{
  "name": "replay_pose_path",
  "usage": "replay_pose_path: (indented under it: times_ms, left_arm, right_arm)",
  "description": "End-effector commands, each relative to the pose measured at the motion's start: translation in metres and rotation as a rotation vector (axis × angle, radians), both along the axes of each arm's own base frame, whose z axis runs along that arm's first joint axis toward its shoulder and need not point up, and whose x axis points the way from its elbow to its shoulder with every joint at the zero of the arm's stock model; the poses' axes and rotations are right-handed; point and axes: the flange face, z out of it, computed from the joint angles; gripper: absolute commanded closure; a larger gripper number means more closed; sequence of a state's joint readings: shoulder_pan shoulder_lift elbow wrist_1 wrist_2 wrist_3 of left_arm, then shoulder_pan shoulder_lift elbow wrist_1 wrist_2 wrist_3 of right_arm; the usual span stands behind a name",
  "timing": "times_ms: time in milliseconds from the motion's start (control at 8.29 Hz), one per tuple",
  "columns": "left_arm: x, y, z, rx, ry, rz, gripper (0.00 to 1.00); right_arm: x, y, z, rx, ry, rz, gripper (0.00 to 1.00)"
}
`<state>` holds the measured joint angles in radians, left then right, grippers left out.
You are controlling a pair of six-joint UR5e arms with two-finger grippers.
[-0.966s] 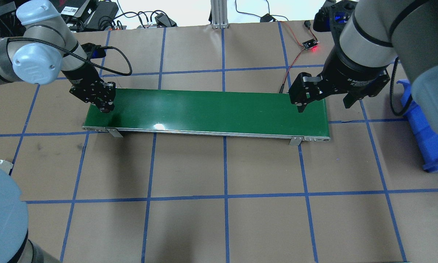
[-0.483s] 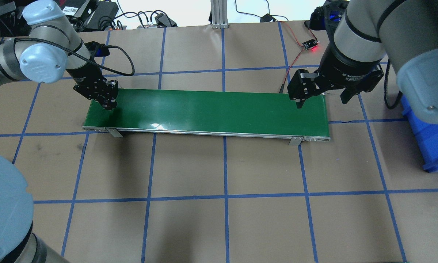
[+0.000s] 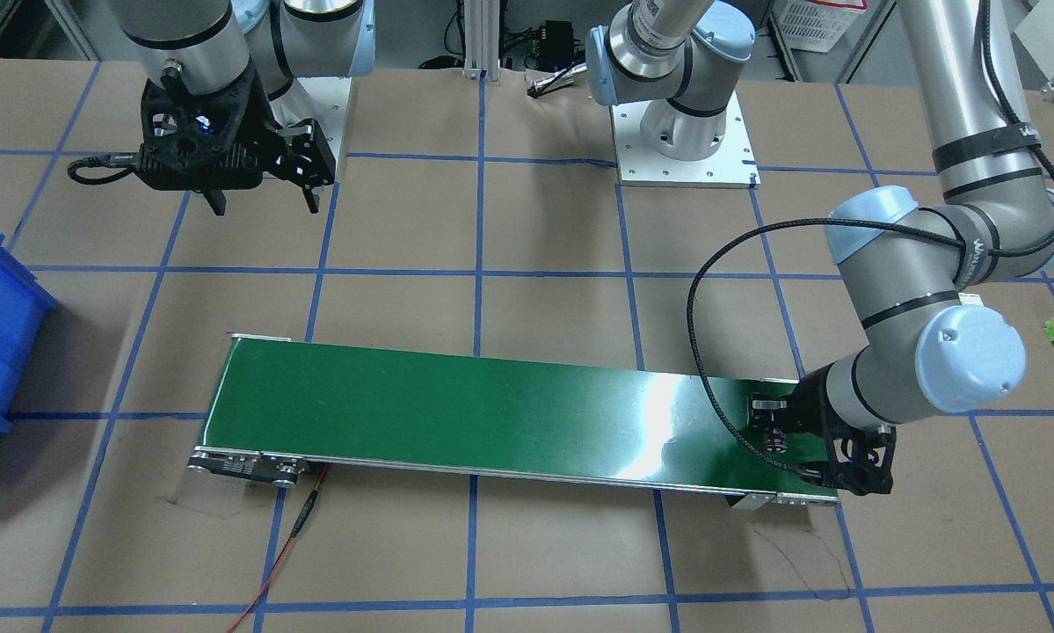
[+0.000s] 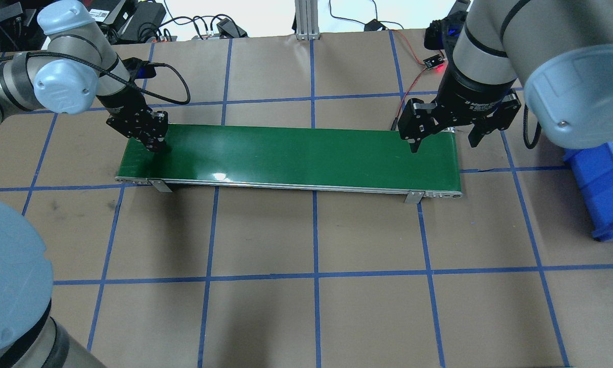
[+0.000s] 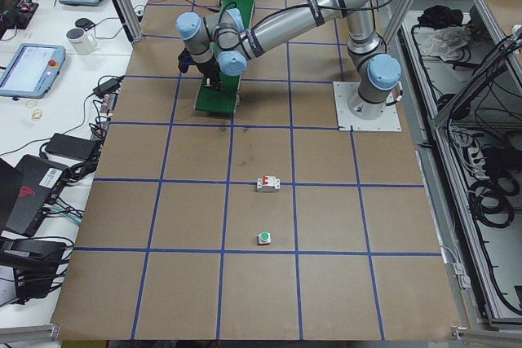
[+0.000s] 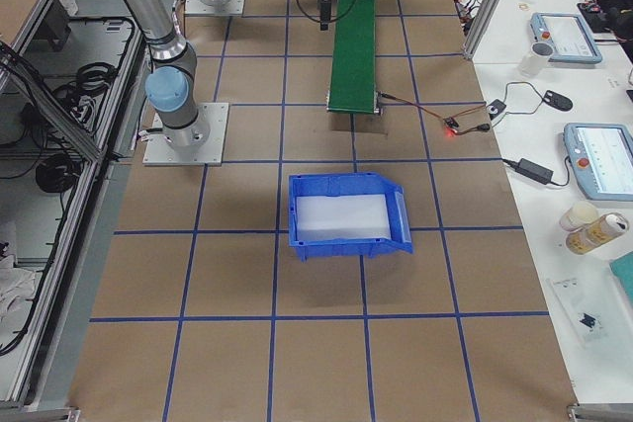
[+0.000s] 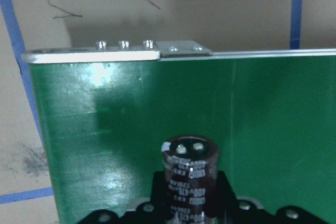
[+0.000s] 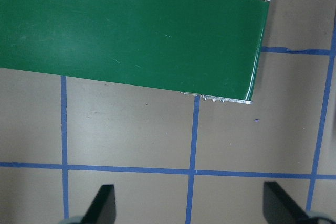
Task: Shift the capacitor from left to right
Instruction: 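Lower the capacitor onto the green belt and open the left gripper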
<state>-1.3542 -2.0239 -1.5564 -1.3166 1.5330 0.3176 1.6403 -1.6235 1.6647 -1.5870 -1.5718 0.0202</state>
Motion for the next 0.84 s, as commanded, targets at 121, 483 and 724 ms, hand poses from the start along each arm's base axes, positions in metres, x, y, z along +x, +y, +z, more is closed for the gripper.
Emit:
replay_pose_path:
  times_ms: [121, 483, 724]
  left_arm:
    - [-0.007, -0.003, -0.002, -0.021, -0.001, 0.015, 0.59]
    - [-0.020, -0.020, 0.008, -0.175, 0.133, 0.050, 0.00]
    - [-0.047, -0.011, 0.031, -0.153, 0.123, 0.085, 0.00]
  right_arm:
    - [-0.017, -0.050, -0.056, 0.055, -0.006, -0.040, 0.00]
    - [-0.048, -0.087, -0.098, 0.035, -0.026, 0.020, 0.00]
    - [-0.050, -0.099, -0.115, -0.004, -0.024, 0.034, 0.00]
